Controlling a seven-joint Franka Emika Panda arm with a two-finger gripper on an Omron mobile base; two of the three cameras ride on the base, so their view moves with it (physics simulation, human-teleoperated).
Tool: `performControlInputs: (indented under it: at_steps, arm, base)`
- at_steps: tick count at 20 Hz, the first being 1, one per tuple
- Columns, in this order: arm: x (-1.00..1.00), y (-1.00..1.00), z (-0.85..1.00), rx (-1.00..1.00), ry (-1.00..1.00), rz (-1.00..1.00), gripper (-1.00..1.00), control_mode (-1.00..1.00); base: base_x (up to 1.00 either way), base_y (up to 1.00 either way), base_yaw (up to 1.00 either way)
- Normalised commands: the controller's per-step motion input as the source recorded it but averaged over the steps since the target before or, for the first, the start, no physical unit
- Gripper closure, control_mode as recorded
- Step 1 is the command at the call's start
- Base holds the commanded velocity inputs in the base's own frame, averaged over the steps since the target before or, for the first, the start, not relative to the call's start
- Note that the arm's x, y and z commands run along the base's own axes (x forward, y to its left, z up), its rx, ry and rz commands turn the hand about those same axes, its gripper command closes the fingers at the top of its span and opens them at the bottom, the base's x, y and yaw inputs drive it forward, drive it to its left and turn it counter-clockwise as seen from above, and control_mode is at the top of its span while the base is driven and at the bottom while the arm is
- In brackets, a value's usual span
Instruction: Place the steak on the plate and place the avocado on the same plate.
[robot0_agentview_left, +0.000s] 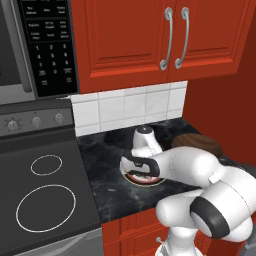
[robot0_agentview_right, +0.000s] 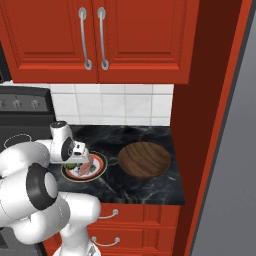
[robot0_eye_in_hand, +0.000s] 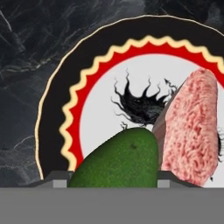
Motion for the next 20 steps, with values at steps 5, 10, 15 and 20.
performControlInputs:
  at_steps: [5,10,15,20]
  arm:
    - [0.01,0.0,-0.07,0.0,0.0,0.0,1.0,-1.0]
    - [0.0,0.0,0.0,0.0,0.0,0.0,-1.0,-1.0]
    - [0.0,0.0,0.0,0.0,0.0,0.0,-1.0,-1.0]
    - [0.0,0.0,0.0,0.0,0.0,0.0,-1.0,-1.0]
  base:
    - [0.0,0.0,0.0]
    - [0.0,0.0,0.0]
    - [0.0,0.0,0.0]
    - [0.0,0.0,0.0]
